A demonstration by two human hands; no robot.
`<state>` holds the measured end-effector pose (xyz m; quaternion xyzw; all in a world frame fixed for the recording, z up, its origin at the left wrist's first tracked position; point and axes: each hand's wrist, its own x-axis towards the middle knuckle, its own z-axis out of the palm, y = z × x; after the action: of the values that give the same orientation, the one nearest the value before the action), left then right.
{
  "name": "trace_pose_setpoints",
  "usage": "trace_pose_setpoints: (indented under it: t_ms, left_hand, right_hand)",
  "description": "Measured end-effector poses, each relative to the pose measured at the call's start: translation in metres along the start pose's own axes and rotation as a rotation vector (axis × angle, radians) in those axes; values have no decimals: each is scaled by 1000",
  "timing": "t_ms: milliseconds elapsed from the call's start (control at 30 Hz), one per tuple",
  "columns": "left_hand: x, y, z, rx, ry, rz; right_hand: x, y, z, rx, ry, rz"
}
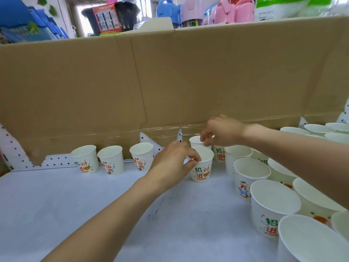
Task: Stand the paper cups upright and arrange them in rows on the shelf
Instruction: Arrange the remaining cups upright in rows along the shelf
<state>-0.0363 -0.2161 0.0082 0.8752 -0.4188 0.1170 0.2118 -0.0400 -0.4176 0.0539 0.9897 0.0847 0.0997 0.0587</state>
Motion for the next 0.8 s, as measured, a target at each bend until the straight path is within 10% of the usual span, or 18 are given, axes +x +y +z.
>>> trace_pose_setpoints:
  t_ms: [433,633,800]
  left_hand:
    - [-10,-8,-10,70,198,61]
    - [-44,-119,-63,125,221,-453]
    - [-43,-166,-76,2,36,-540]
  right_hand:
    - [-5,-16,-28,173,56,-12]
    - [41,-88,-29,391,-110,-71]
    - [83,-127,-11,411,-204,-27]
